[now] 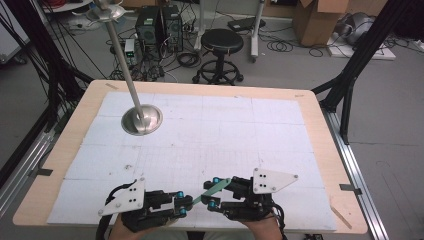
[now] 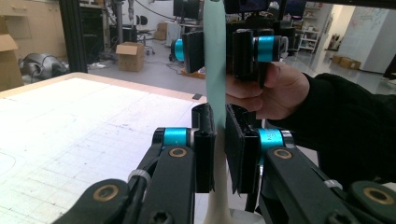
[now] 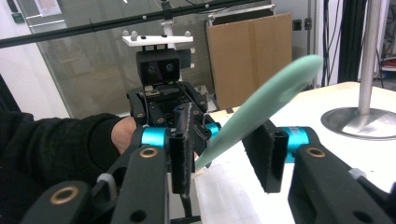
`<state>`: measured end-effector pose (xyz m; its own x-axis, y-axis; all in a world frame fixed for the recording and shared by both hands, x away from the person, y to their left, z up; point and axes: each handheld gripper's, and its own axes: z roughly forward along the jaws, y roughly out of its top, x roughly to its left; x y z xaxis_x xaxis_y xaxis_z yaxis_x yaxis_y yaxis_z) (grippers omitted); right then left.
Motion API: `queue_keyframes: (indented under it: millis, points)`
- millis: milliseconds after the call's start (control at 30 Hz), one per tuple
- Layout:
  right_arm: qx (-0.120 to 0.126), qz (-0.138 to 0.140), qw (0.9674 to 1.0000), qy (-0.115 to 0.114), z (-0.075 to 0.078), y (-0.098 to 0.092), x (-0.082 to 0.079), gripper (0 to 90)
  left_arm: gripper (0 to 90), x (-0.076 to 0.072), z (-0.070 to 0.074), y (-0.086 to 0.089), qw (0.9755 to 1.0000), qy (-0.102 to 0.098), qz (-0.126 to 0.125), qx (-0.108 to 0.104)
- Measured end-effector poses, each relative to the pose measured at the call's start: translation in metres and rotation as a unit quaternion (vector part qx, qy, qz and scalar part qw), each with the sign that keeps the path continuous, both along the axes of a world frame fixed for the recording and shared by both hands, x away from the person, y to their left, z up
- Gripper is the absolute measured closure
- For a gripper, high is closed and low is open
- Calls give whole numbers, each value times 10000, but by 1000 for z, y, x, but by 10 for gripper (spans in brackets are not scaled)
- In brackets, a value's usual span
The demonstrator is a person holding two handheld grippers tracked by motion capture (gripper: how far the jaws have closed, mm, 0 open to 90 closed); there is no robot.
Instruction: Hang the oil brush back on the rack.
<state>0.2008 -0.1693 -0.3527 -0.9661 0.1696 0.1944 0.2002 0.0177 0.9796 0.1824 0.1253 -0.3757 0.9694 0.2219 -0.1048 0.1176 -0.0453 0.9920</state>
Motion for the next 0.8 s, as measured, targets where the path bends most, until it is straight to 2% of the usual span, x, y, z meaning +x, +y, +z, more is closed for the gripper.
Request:
queue_keyframes:
  millis: [233, 567, 800]
  points:
    - [53, 31, 10000, 26, 0, 0, 0, 730, 815, -1, -1, -1, 10000, -10, -23, 51]
    - [32, 124, 9999, 97, 1, 2, -1, 766, 815, -1, -1, -2, 9999, -22, -5, 128]
    - [-100, -31, 9993, 372, 5, 5, -1, 778, 815, -1, -2, -3, 9998, -16, 94, 172]
